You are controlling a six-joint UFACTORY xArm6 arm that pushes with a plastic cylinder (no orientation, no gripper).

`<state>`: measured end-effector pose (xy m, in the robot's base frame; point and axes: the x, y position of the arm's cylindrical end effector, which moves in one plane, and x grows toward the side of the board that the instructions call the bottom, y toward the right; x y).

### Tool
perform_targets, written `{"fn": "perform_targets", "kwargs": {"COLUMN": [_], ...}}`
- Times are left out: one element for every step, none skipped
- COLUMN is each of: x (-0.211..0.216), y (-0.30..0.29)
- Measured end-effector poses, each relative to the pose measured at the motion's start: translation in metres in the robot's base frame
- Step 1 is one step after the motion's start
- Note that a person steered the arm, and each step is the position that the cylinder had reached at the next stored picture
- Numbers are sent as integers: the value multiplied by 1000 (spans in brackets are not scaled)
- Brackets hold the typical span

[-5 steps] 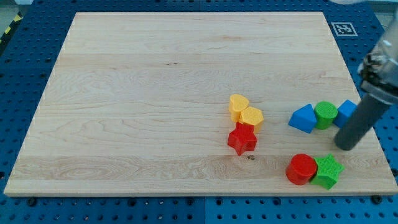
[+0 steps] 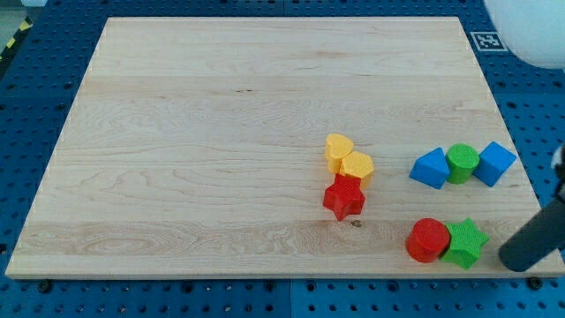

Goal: Move the green star into the yellow hexagon

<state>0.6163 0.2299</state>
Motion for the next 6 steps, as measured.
{"fn": "perform_targets", "kwargs": {"x": [-34,-68,-60,-19,2,-7], "y": [-31,-49,-20,1,-10,-59]}}
